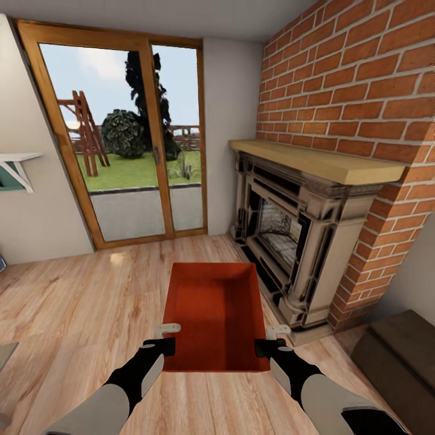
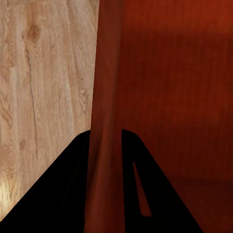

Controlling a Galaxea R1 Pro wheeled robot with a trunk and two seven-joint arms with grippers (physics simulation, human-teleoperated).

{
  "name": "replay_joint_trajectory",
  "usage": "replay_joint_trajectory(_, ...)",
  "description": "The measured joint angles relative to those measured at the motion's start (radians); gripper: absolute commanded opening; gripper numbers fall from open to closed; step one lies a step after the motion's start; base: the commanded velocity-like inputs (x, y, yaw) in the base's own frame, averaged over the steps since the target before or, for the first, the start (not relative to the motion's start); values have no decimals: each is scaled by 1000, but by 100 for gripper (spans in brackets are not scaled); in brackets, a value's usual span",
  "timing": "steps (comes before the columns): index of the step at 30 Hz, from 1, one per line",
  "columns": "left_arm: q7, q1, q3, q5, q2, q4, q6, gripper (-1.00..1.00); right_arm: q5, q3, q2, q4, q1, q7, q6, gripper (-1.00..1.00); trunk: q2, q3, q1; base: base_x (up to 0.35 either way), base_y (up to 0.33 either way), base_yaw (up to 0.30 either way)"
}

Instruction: Move the two storage containers from the living room to the garage. In the garage, place one container on the floor and stack the other container on top of it (either order is fine).

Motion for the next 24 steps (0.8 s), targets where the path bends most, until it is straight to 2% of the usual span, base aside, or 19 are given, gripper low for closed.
replay_joint_trajectory(24,0,0,-1,1,1,0,0,-100,-1,1,1,0,0,-1,0,-100,0,39,0,0,0,0)
